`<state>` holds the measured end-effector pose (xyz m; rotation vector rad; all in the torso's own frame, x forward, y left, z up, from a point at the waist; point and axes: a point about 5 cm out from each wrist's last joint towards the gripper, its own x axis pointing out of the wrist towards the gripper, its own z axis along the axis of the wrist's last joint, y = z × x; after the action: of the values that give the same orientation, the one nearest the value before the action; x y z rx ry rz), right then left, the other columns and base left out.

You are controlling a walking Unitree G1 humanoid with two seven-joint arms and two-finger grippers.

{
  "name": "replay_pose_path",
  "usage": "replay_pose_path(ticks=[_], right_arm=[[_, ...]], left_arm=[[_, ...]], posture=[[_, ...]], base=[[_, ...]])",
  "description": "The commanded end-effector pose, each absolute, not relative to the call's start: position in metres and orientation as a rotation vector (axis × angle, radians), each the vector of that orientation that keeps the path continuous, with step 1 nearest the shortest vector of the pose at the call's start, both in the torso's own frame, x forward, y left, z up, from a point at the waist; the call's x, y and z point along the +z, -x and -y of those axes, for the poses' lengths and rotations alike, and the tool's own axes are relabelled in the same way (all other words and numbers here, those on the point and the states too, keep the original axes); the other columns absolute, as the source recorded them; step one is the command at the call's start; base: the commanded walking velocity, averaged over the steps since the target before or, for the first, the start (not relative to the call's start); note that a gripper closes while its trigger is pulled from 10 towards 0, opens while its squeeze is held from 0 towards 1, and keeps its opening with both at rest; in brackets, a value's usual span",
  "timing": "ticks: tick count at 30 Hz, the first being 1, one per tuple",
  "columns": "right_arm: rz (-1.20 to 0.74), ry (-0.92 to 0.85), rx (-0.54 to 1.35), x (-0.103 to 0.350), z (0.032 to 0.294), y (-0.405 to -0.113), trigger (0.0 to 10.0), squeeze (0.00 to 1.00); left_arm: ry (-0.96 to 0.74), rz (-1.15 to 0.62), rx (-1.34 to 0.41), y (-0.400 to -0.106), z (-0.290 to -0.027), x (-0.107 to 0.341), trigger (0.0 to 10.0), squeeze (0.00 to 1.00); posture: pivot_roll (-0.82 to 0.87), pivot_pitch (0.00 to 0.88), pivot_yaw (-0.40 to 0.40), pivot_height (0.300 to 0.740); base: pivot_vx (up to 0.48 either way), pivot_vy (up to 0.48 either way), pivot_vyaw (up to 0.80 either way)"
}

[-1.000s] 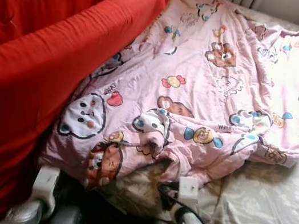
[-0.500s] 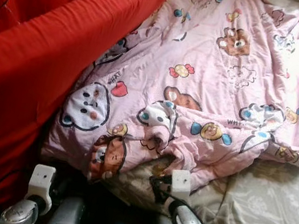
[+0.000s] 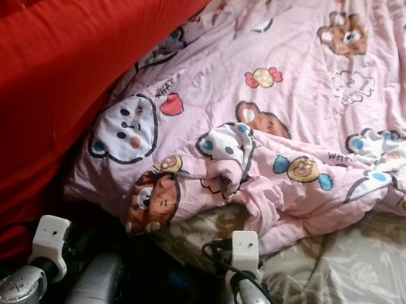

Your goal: Clean up the room

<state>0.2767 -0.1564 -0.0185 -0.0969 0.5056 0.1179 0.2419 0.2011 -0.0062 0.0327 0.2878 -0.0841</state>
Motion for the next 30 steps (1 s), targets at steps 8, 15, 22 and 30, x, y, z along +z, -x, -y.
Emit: replay_pose_path(ticks=[8,15,22,30], right_arm=[[-0.561,0.150,0.092,-0.029,0.166,-0.264,0.3,0.00],[-0.556,0.147,0.086,-0.028,0.164,-0.266,0.0,0.00],[-0.554,0.133,0.073,-0.029,0.163,-0.265,0.0,0.00],[-0.545,0.111,0.056,-0.032,0.166,-0.259,0.0,0.00]], left_arm=[[-0.017,-0.350,-0.096,-0.229,-0.198,-0.015,10.0,0.00],[-0.027,-0.357,-0.093,-0.236,-0.200,-0.012,10.0,0.00],[-0.025,-0.384,-0.081,-0.238,-0.199,-0.016,10.0,0.00],[-0.020,-0.431,-0.060,-0.241,-0.199,-0.023,10.0,0.00]], posture=[[0.15,0.389,0.015,0.639],[0.14,0.359,0.015,0.639],[0.13,0.331,0.008,0.639],[0.11,0.286,-0.004,0.639]], base=[[0.000,0.000,0.00],[0.000,0.000,0.00],[0.000,0.000,0.00],[0.000,0.000,0.00]])
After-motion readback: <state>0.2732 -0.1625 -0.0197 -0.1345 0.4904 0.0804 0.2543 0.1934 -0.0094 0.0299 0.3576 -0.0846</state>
